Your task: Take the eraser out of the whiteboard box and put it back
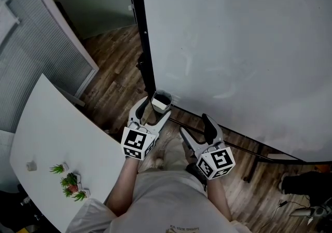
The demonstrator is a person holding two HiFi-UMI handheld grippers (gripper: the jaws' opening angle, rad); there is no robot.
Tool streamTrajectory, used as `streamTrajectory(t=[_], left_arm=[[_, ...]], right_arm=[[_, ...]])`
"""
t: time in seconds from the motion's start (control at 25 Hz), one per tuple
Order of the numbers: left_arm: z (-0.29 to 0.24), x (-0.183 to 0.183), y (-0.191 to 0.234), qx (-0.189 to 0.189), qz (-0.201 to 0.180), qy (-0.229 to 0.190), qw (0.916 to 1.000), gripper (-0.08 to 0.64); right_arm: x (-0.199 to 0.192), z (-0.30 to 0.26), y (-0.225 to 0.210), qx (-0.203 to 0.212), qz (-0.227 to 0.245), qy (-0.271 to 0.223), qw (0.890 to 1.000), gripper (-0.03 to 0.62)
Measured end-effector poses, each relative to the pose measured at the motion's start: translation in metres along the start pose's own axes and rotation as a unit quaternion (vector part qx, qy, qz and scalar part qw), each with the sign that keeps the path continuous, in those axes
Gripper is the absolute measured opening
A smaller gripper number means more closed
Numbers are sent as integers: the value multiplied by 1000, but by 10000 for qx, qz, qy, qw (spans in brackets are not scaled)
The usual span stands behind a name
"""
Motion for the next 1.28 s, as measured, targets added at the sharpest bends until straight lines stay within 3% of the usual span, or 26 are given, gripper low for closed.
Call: streamTrajectory(t=[1.28], left_arm=[[-22,-2,1,106,-371,-5,9993,278]], right_arm=[[1,-9,-17,-82,-52,106,9999,365]])
Point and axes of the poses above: the fingertips, and each gripper's own axes: z backward along the fingers, y to its left, x out of its top, the point moved 5 cm from there along z, backward along the fingers, and after that the axes turned 3 degrees about -z, right-handed, at the moved point
